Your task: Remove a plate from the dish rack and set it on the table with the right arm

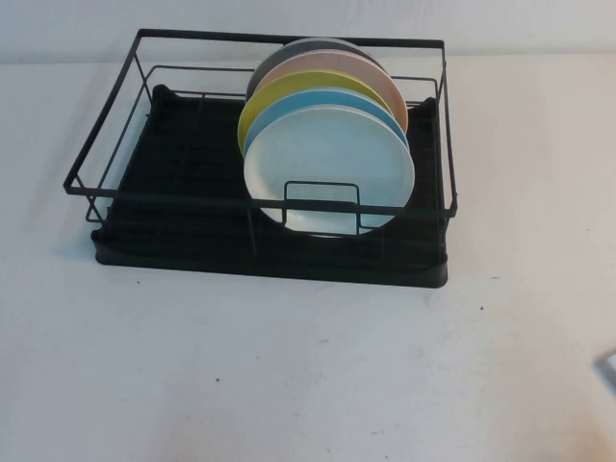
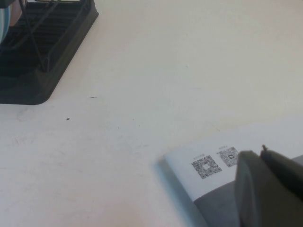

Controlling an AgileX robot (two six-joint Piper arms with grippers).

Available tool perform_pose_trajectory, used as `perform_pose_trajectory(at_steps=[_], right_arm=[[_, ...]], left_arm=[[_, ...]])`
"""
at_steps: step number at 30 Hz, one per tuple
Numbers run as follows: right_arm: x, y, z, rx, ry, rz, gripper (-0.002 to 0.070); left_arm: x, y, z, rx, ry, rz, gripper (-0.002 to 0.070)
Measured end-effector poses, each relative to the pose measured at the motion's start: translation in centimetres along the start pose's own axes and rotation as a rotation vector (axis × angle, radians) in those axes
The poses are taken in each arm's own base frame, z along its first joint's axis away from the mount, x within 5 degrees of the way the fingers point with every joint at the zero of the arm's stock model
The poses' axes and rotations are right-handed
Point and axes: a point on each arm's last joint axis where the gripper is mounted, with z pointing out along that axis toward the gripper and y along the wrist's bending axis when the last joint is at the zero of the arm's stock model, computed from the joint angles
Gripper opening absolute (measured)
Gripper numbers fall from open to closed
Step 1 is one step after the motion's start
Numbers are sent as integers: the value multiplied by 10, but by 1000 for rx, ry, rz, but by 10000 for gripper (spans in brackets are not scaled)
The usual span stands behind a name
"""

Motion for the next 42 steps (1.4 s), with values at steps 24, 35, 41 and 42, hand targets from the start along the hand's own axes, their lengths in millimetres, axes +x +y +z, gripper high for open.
perform_pose_trajectory(at_steps=[24,35,41,42], right_arm=[[-21,5,-3,-117,-218,552,-18],[-32,12,-6,-207,-175,737,-18],[-77,25,4,-254,51,537,-18],[-84,26,8,-259,81,501,-18]], left_arm=[[0,0,0,0,0,0,-4],[0,0,0,0,0,0,-4],[0,0,0,0,0,0,-4],[0,0,0,0,0,0,-4]])
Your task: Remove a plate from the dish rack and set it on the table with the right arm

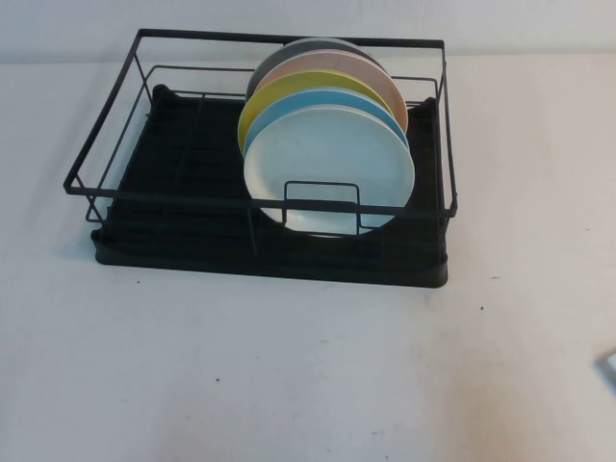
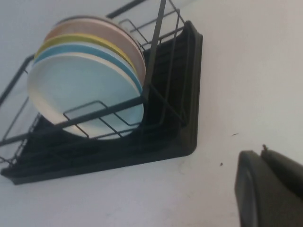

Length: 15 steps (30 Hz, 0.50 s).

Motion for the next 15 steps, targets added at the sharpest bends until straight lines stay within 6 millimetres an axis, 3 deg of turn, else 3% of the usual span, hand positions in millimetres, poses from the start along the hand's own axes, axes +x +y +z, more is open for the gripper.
perform_pose_trajectory(at_steps=[4,9,15], right_arm=[[-32,12,29,13,126,-156,-18],[-76,23,84,-35,216,-275,-17],[-105,40,153,-122,271,-383,-17]], left_arm=[[0,0,0,0,0,0,-4],[0,0,0,0,0,0,-4],[0,0,0,0,0,0,-4]])
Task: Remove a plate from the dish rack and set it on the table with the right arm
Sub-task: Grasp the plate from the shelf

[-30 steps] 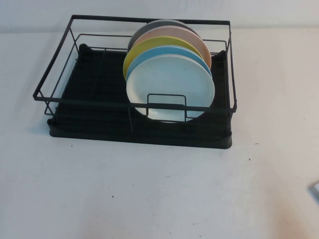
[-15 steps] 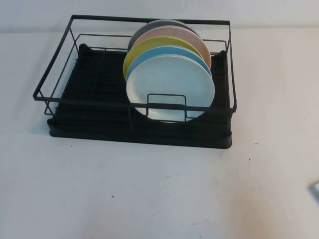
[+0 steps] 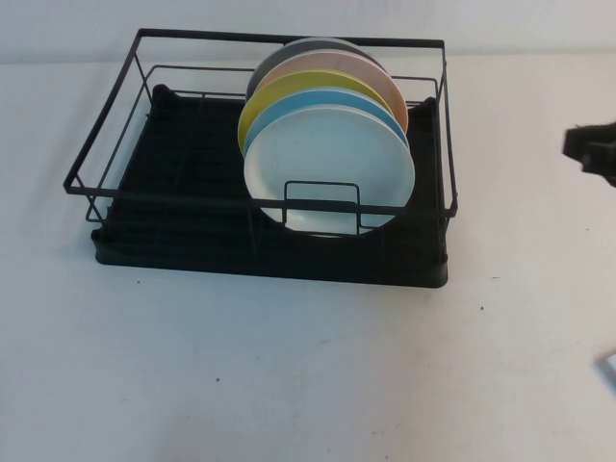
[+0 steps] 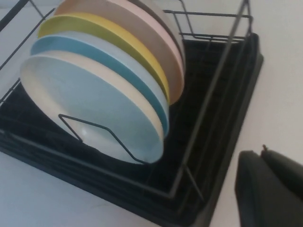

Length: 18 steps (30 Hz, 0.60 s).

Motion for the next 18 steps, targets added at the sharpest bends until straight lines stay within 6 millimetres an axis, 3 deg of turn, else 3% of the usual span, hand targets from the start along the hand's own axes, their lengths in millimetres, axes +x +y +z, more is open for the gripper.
perform_pose_trajectory(at_steps=[6,11,13,18], right_arm=[[-28,25,60,-126,39,-178,-17],[-37,46,94,-223,61,-302,-1],[-38,51,105,-252,70,-353,46],[-37,62,125,-307,88,-452,247]], left_arm=[[0,0,0,0,0,0,-4],[0,0,0,0,0,0,-4],[0,0,0,0,0,0,-4],[0,0,0,0,0,0,-4]])
